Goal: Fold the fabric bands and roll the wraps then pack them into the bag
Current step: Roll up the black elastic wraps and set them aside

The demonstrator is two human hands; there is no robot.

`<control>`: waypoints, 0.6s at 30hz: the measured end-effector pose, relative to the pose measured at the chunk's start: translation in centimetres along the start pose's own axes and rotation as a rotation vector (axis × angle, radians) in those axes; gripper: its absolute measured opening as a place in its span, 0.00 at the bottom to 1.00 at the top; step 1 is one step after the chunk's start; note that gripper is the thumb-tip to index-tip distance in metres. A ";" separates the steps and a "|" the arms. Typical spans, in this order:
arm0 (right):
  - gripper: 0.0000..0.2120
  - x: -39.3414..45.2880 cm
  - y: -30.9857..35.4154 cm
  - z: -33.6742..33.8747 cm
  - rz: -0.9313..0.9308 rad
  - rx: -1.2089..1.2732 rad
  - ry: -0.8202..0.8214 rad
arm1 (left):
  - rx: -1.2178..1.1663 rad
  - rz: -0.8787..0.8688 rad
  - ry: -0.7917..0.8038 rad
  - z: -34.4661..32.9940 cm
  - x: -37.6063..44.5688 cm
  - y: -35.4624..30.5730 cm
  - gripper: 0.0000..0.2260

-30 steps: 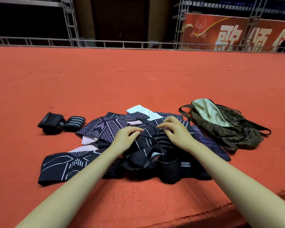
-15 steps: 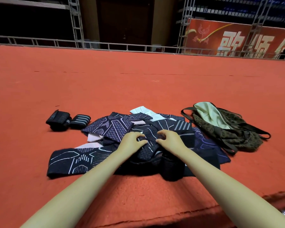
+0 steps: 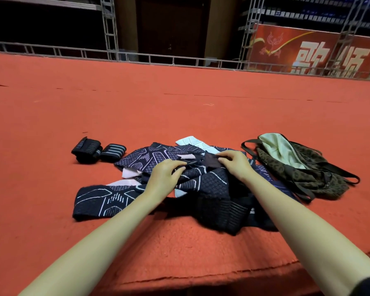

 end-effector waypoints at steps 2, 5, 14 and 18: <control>0.11 1.0 -2.0 1.3 -0.080 -0.021 -0.064 | 0.003 0.017 -0.077 1.8 0.1 0.6 0.07; 0.12 1.7 -6.2 5.2 -0.225 -0.048 -0.130 | 0.040 0.138 -0.211 6.5 0.2 4.3 0.07; 0.11 5.2 0.9 8.6 0.105 -0.161 -0.102 | 0.287 0.249 -0.069 5.4 2.6 10.0 0.08; 0.12 4.9 5.7 10.9 0.361 -0.491 -0.080 | 0.415 0.225 -0.016 3.2 5.2 7.7 0.15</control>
Point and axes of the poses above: each hand's wrist, its own x-axis towards the middle knuckle, its own z-axis out of the back of the hand, y = z × x, the point moved 7 cm from there along x, towards the middle knuckle, and after that the axes turned 8 degrees about -y, right-handed, at the moved point
